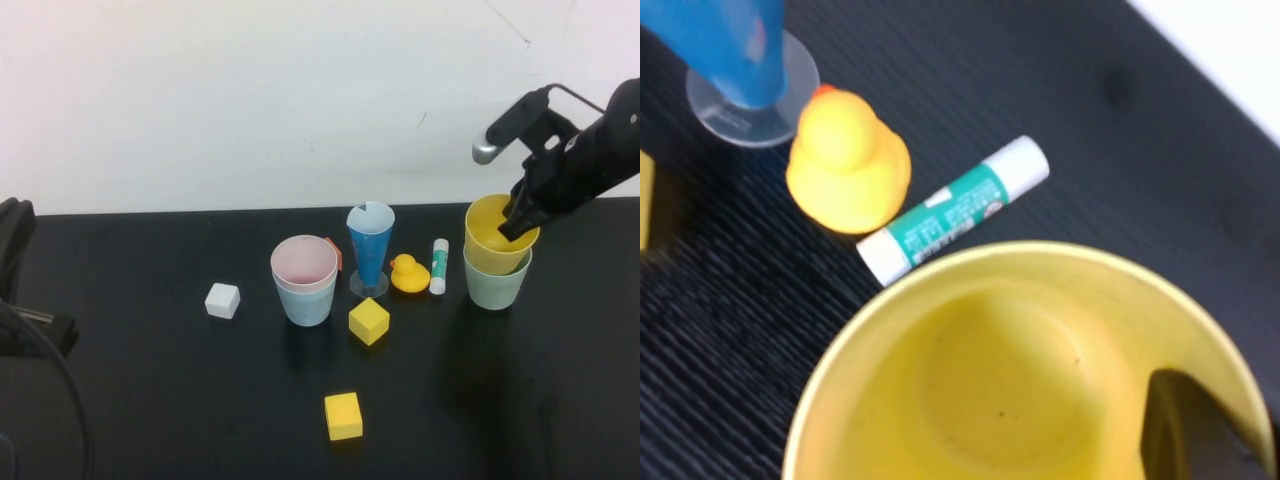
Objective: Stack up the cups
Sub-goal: Place the yellow cup on the green cup, then pick up the green cup
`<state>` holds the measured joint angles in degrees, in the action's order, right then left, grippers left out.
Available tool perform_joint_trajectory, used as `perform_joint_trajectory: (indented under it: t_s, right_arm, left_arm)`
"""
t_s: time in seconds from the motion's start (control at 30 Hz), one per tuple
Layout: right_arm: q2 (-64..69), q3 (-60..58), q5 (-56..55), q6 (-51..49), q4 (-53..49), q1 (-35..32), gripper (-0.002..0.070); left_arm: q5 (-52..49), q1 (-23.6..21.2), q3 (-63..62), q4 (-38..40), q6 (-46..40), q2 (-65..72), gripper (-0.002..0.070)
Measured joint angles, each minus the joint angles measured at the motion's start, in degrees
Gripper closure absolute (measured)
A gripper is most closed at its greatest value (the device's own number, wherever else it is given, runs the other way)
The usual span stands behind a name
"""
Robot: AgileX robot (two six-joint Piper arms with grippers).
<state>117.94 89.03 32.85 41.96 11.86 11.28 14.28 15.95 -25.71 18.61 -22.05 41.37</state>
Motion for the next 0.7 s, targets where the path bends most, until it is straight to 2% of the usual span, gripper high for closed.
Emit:
perform_joint_trajectory:
  t_s: [0.1,0.17,0.33,0.4,0.53,0.7]
  right_arm:
    - [1.1,0.0,-0.8,0.0,-0.2,0.0,0.0638]
    - [1.7,0.0,-1.1,0.0,-0.2,0.0,0.0603]
    - [3.5,0.0,-1.4,0.1,-0.2,0.0,0.0419]
    - [4.4,0.1,-1.8,0.0,-0.2,0.0,0.0372]
    - [6.2,0.1,-3.6,0.0,-0.3,0.0,0.0344]
    - [8.6,0.1,-4.6,-0.1,-0.3,0.0,0.0345]
  left_arm:
    - [0.0,0.0,0.0,0.0,0.4,0.0,0.0673]
    - [0.0,0.0,0.0,0.0,0.4,0.0,0.0673]
    - [0.1,0.0,0.0,0.0,0.6,0.6,0.0673]
    - [0.4,0.0,0.0,0.0,0.6,1.1,0.0673]
    - [0.9,0.0,0.0,0.0,0.6,3.0,0.0673]
    - [2.0,0.0,0.0,0.0,0.6,5.1,0.0675]
